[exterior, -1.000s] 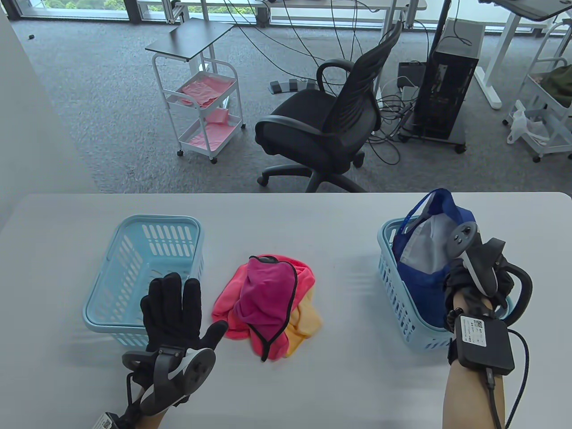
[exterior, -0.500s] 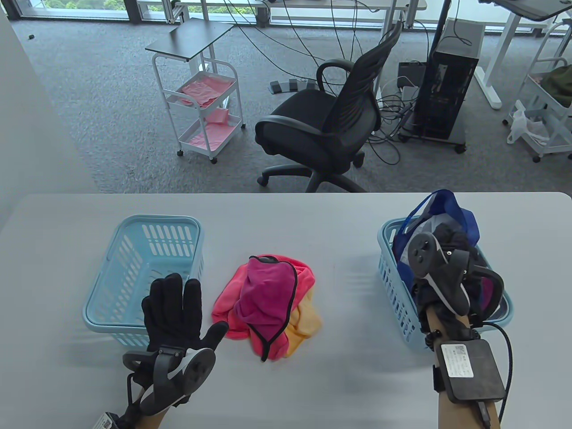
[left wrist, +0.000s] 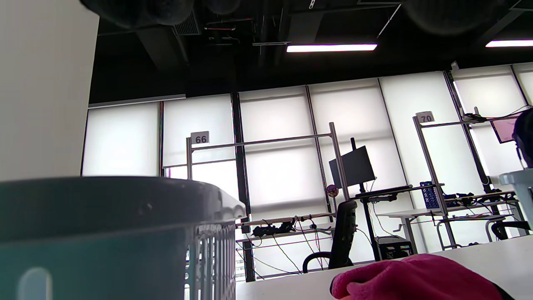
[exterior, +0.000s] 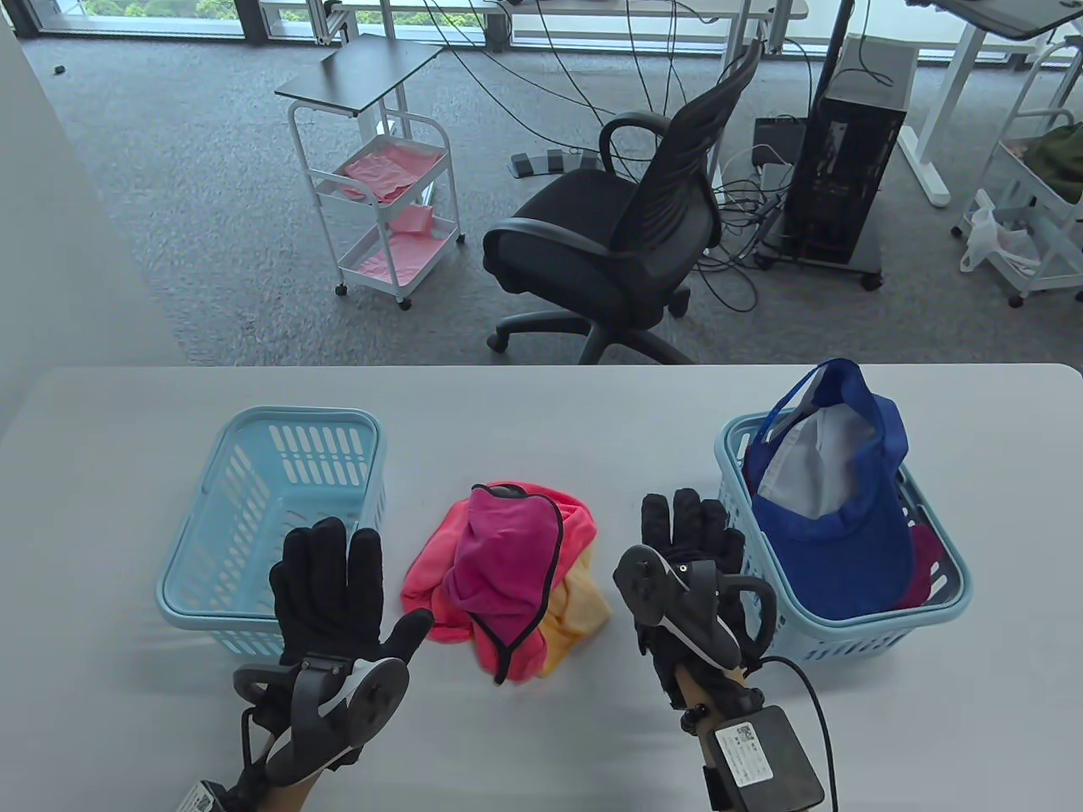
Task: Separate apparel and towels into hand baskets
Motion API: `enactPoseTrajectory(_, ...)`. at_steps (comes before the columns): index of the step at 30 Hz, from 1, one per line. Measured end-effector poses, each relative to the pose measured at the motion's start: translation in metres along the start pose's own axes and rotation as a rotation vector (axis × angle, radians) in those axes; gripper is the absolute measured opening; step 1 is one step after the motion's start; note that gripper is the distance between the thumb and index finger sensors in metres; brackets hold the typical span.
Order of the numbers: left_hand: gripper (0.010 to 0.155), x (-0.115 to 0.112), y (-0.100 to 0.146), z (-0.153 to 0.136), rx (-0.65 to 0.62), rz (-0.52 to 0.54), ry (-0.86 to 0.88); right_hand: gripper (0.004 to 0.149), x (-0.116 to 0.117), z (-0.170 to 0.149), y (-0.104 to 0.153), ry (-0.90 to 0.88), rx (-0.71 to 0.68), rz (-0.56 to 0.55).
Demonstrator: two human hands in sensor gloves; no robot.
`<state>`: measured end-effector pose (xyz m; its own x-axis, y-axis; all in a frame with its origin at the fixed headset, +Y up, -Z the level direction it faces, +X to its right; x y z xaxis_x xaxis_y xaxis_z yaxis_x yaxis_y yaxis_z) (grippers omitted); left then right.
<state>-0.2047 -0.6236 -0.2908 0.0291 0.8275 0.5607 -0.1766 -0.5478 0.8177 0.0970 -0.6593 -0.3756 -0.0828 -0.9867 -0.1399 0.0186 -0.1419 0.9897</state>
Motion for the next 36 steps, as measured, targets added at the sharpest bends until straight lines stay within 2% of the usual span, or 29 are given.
enactPoseTrajectory(5, 0.098, -0.002, 0.001, 0.002, -0.009, -0.018, -0.003, 0.089, 0.029, -0.007, 0.007, -0.075, -0.033, 0.004)
enactPoseTrajectory(7, 0.098, -0.003, 0.001, 0.004, -0.018, -0.030, -0.008, 0.089, 0.037, -0.010, 0.006, -0.066, -0.039, 0.094)
enactPoseTrajectory(17, 0.094, -0.002, 0.002, 0.016, -0.029, -0.035, 0.023, 0.087, 0.029, -0.029, 0.009, -0.137, -0.008, 0.072)
enactPoseTrajectory(24, 0.091, -0.012, -0.002, 0.039, -0.087, -0.092, 0.026, 0.086, 0.028, -0.028, 0.007, -0.172, -0.013, 0.096)
enactPoseTrajectory(31, 0.096, -0.030, -0.031, 0.084, -0.179, -0.317, 0.021, 0.087, 0.023, -0.029, 0.011, -0.219, -0.026, 0.092)
enactPoseTrajectory(36, 0.098, -0.062, -0.064, 0.110, -0.151, -0.471, 0.008, 0.085, 0.020, -0.029, 0.013, -0.263, -0.031, 0.090)
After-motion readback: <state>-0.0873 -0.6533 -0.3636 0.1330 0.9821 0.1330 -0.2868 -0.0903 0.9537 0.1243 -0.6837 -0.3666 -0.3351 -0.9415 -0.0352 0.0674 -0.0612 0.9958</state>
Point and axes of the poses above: the tracker on the back of each hand, its own z axis roughly to the thumb side, its own y axis roughly from the fingertips to the wrist, x = y × z, the point moved 3 cm from there along -y, roughly from the wrist to the fingertips, and after that the axes turned 5 degrees about z, right-handed, at the moved point
